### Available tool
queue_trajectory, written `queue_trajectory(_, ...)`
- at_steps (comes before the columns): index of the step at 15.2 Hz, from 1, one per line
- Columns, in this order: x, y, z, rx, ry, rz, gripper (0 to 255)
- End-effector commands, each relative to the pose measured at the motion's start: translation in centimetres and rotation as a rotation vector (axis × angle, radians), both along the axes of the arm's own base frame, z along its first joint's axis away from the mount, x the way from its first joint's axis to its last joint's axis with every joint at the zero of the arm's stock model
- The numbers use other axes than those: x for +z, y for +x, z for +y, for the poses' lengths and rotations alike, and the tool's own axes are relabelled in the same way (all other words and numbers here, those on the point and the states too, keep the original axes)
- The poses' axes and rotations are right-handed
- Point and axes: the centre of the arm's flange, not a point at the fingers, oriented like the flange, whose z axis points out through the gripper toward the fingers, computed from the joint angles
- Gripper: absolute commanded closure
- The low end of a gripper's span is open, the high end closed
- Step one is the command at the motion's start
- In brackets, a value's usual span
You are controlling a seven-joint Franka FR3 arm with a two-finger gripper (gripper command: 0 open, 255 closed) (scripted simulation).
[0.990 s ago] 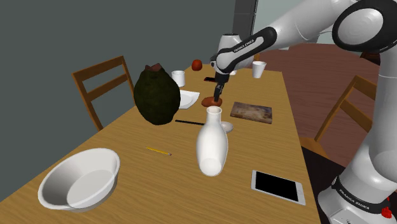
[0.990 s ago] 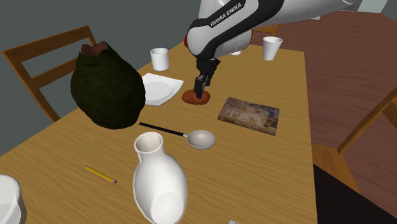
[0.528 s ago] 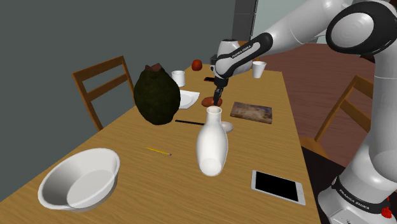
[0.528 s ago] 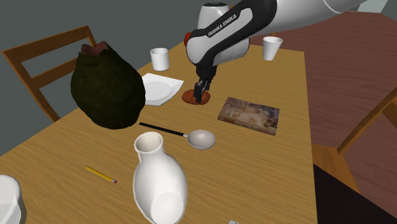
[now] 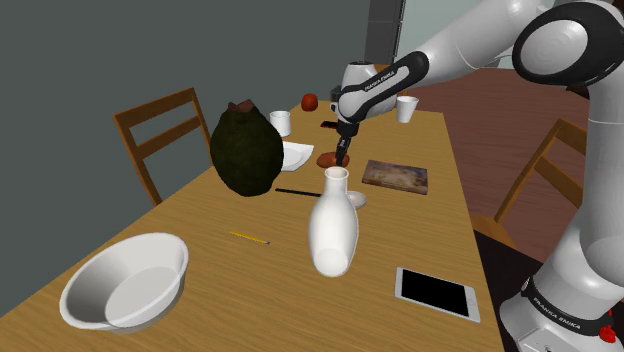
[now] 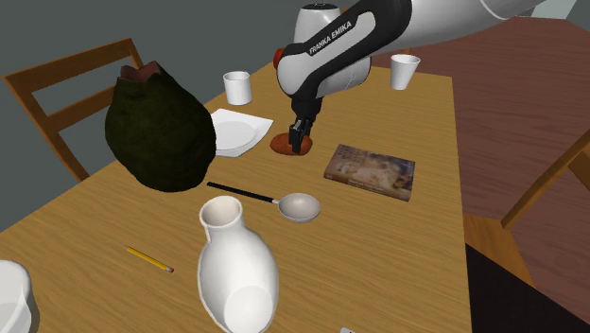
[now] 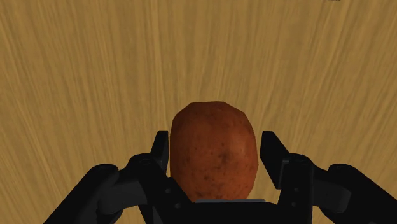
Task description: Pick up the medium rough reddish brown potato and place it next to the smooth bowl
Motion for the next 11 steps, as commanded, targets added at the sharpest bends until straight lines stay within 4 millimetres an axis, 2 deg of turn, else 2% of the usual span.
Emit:
queue_trajectory(1,-0.1,0.0,0.0,0.0,0.0,0.001,255)
queue_trajectory(6,0.0,0.0,0.0,0.0,0.0,0.001,255)
queue_trajectory(11,2.6,0.0,0.0,0.0,0.0,0.001,255)
